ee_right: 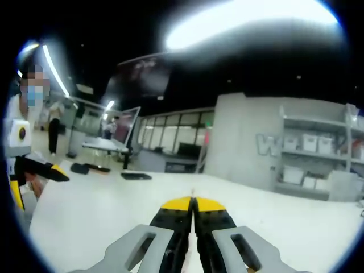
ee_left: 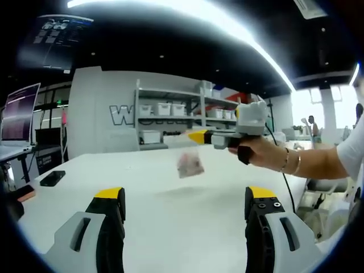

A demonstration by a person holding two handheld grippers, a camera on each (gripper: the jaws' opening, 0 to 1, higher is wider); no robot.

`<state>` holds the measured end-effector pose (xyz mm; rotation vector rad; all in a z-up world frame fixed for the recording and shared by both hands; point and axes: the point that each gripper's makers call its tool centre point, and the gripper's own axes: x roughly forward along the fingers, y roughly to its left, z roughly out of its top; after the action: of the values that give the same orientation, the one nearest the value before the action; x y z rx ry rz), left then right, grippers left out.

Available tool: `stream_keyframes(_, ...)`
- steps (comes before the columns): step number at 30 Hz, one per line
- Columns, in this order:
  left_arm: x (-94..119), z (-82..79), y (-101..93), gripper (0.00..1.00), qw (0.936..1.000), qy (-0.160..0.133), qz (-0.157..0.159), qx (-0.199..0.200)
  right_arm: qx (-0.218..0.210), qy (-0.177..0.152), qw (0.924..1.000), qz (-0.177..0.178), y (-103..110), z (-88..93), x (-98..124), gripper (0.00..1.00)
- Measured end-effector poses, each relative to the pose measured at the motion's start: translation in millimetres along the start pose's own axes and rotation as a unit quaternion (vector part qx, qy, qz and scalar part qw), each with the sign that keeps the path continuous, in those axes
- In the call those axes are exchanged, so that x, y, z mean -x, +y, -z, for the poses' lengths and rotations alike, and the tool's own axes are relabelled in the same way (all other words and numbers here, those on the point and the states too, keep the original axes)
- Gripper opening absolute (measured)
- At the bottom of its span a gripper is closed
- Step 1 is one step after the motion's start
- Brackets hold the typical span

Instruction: Open the resealable bag by pulling the two sides of the seal apart until the entire bag opening is separated and visibly accessible.

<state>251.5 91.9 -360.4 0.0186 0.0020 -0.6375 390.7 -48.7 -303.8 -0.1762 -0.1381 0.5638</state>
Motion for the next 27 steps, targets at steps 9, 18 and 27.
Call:
stream_keyframes(9, 0.2, 1.3, -1.9, 0.86, 1.0, 0.001, 0.001, 0.001, -0.009, -0.003, 0.9999, -0.006, 6.4, 0.9, 11.8, 0.0)
stream_keyframes(18, 1.3, 2.7, 0.2, 0.85, 1.0, 0.004, 0.002, 0.002, -0.012, -0.002, 0.9999, -0.008, 8.9, 2.1, 14.4, 0.0)
stream_keyframes(27, 2.5, -0.9, 4.9, 0.85, 1.0, 0.003, 0.001, 0.002, -0.02, -0.009, 0.9997, -0.005, 10.1, -2.5, 17.6, 0.0)
